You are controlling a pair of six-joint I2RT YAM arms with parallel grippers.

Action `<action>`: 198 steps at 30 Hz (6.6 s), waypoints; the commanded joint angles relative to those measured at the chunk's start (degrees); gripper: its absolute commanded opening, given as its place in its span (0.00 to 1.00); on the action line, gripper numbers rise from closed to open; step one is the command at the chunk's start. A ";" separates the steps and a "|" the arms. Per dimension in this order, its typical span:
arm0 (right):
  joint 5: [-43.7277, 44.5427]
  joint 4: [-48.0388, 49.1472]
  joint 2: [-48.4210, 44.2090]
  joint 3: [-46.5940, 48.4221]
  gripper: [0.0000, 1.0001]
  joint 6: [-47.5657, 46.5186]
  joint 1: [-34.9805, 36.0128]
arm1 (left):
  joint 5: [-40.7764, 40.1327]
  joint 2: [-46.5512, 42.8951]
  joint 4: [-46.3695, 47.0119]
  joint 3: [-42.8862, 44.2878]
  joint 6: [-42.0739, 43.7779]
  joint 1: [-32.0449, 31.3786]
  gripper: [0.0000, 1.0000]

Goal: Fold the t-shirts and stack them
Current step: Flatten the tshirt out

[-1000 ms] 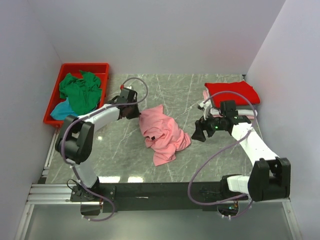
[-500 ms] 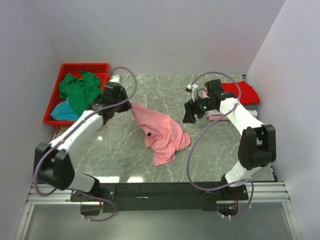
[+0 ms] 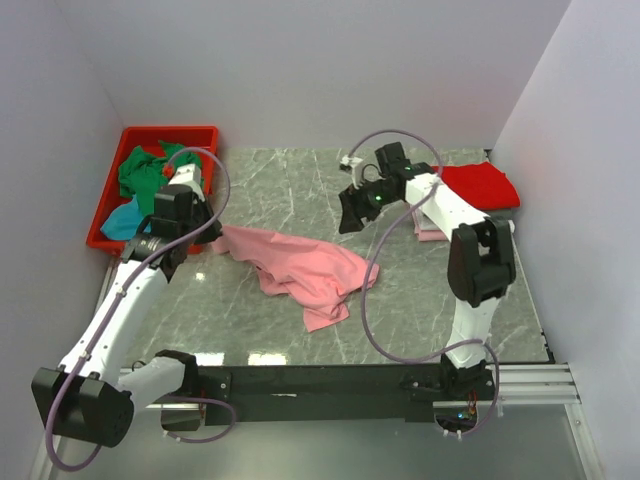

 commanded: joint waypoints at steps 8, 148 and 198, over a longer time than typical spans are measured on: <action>0.62 -5.32 6.71 7.47 0.77 -1.01 7.72 | 1.73 -5.64 -0.76 -3.64 1.53 0.41 0.00; 21.92 3.29 -39.11 3.08 0.00 -13.71 6.94 | 20.34 -9.05 19.56 15.48 4.43 0.85 0.01; 12.76 -22.88 4.24 11.50 0.58 -60.62 -10.82 | 36.27 -19.44 -8.84 -22.45 -8.75 -3.19 0.01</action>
